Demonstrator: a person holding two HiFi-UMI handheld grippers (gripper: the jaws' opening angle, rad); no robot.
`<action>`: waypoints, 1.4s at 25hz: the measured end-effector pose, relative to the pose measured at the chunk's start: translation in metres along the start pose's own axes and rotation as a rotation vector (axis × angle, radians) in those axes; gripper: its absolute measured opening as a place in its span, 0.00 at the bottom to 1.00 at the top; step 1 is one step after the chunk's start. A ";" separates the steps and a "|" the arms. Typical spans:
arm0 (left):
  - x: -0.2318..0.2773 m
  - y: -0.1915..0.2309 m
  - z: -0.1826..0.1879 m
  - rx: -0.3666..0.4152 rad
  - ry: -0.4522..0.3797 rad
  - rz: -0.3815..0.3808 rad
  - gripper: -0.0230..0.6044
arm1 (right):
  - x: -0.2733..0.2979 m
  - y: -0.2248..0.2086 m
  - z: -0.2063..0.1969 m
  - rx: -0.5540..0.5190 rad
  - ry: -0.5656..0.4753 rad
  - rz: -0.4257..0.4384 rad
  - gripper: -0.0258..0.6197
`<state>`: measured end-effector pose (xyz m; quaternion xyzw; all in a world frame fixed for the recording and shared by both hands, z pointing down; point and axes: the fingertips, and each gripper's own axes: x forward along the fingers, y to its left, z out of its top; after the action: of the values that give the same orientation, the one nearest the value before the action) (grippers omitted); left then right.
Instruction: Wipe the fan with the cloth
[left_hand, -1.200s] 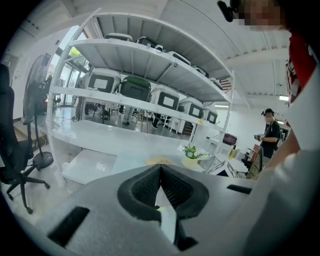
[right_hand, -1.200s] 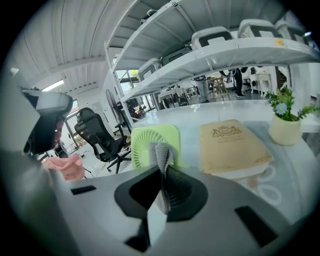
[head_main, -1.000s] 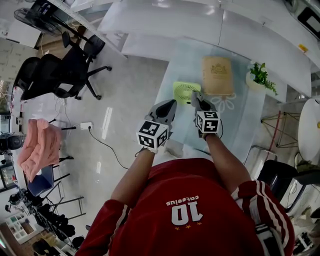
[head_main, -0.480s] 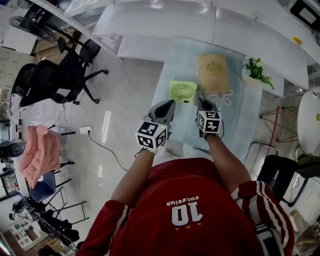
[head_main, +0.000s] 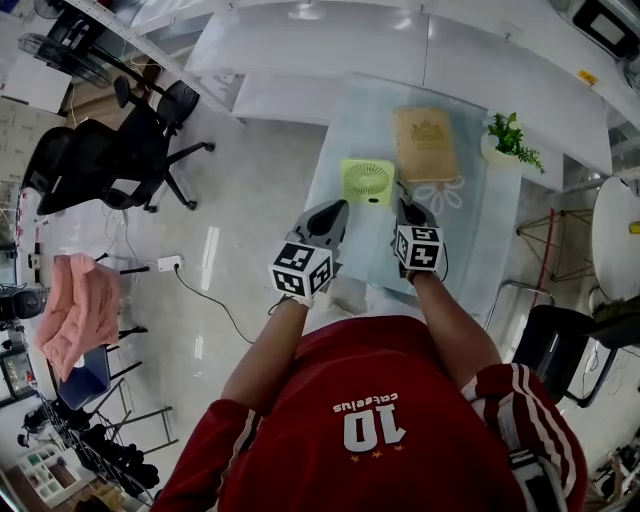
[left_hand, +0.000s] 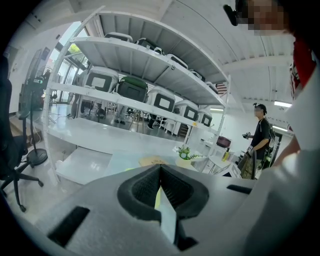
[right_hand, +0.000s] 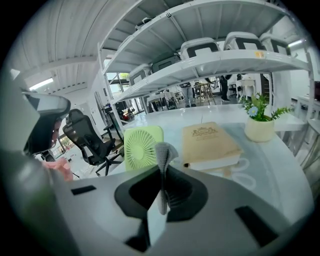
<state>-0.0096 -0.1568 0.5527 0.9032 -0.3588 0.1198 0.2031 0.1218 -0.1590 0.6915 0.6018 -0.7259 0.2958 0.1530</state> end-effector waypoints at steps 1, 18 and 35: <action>-0.002 0.001 0.001 -0.003 -0.002 0.003 0.04 | -0.001 0.002 -0.001 -0.001 -0.001 0.003 0.06; -0.045 0.054 -0.018 -0.017 0.041 0.125 0.04 | 0.020 0.073 -0.013 -0.001 0.000 0.126 0.06; -0.055 0.088 -0.015 -0.025 0.060 0.176 0.04 | 0.071 0.109 -0.015 -0.035 0.055 0.199 0.06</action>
<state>-0.1111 -0.1747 0.5712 0.8615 -0.4320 0.1597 0.2140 -0.0016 -0.1941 0.7175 0.5156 -0.7825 0.3135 0.1533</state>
